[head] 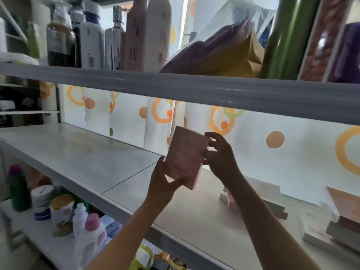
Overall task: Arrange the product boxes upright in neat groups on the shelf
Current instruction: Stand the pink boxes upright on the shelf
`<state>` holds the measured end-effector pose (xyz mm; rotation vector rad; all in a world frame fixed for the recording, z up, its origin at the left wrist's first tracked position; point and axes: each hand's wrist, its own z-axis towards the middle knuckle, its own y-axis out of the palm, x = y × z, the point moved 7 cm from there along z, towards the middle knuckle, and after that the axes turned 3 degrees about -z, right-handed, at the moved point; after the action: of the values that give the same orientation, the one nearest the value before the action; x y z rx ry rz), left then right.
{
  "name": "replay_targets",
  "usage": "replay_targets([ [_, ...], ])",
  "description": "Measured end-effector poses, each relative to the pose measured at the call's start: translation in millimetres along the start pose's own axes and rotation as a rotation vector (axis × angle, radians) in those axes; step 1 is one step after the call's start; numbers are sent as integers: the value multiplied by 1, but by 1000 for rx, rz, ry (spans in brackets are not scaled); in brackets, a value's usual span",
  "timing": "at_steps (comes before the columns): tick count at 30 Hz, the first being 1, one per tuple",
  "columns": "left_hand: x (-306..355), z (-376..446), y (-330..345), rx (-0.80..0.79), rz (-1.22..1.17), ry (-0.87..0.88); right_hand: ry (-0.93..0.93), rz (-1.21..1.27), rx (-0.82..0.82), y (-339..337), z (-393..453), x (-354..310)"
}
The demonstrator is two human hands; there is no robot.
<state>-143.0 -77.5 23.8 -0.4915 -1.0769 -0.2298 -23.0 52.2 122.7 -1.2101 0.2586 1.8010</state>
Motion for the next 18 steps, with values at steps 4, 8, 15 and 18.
replay_targets([
  [4,-6,23,11,18,35,42,-33,-94,96,-5,17,28],
  [8,-6,38,32,27,3,31,-82,-171,147,-7,30,41],
  [15,-41,54,66,-51,-29,-57,-69,-304,163,-9,40,80],
  [18,-54,50,64,-71,-10,-55,-67,-351,146,-5,35,89],
])
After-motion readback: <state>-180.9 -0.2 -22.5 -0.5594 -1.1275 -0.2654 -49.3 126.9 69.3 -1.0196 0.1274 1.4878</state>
